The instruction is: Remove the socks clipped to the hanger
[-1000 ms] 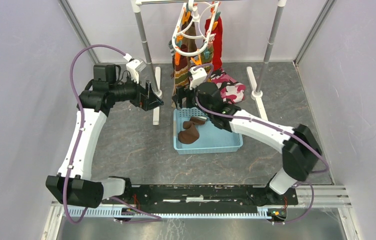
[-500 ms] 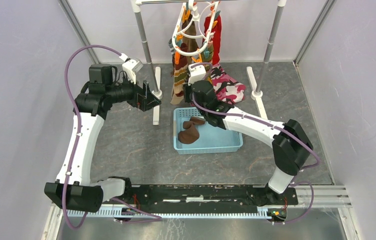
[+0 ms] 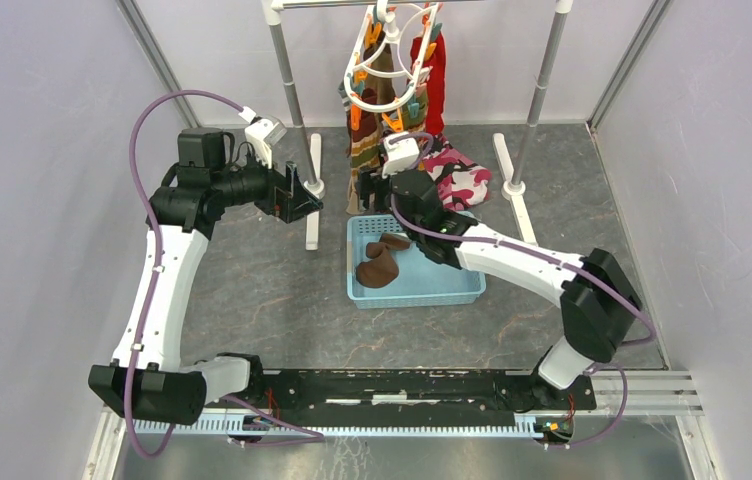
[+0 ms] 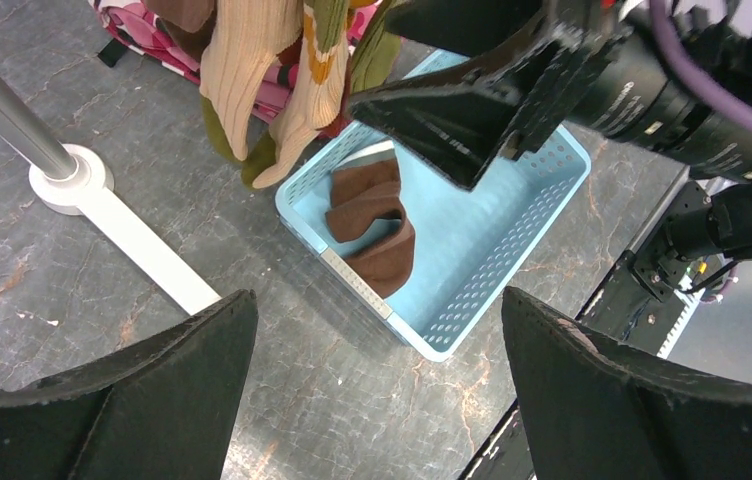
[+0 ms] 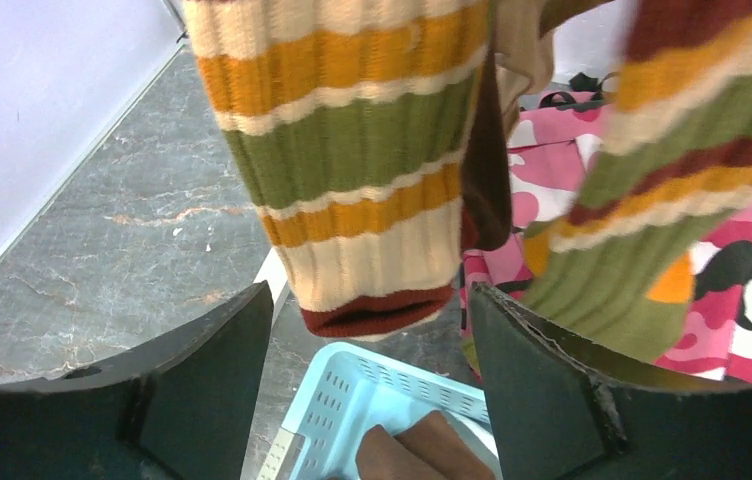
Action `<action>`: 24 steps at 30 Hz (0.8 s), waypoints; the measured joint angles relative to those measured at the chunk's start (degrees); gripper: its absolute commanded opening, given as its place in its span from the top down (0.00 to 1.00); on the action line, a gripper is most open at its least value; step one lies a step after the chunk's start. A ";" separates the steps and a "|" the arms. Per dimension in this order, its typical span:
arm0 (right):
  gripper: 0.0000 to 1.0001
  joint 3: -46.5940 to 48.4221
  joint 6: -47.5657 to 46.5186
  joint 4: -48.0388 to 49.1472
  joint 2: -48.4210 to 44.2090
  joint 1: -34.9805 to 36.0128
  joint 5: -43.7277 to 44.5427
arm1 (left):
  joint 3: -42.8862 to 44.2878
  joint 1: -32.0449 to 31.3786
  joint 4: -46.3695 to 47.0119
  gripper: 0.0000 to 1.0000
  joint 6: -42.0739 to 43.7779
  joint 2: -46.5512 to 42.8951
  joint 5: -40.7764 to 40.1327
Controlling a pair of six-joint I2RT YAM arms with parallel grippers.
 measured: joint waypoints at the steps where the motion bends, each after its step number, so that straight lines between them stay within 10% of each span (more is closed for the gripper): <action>1: 0.19 0.63 0.00 -0.09 0.87 0.39 0.28 | 0.00 0.00 0.00 0.03 0.02 0.00 0.04; 7: 0.22 8.28 -0.02 -1.36 8.66 2.36 2.75 | -0.04 0.00 0.02 0.03 0.02 0.00 0.02; 15: 1.00 12.37 -0.87 -2.54 11.54 2.82 9.49 | -0.13 0.00 0.02 0.03 0.02 -0.02 0.04; 24: 1.00 4.31 -1.49 -1.57 4.76 2.67 9.25 | -1.11 0.00 1.40 0.05 -1.29 -0.44 0.11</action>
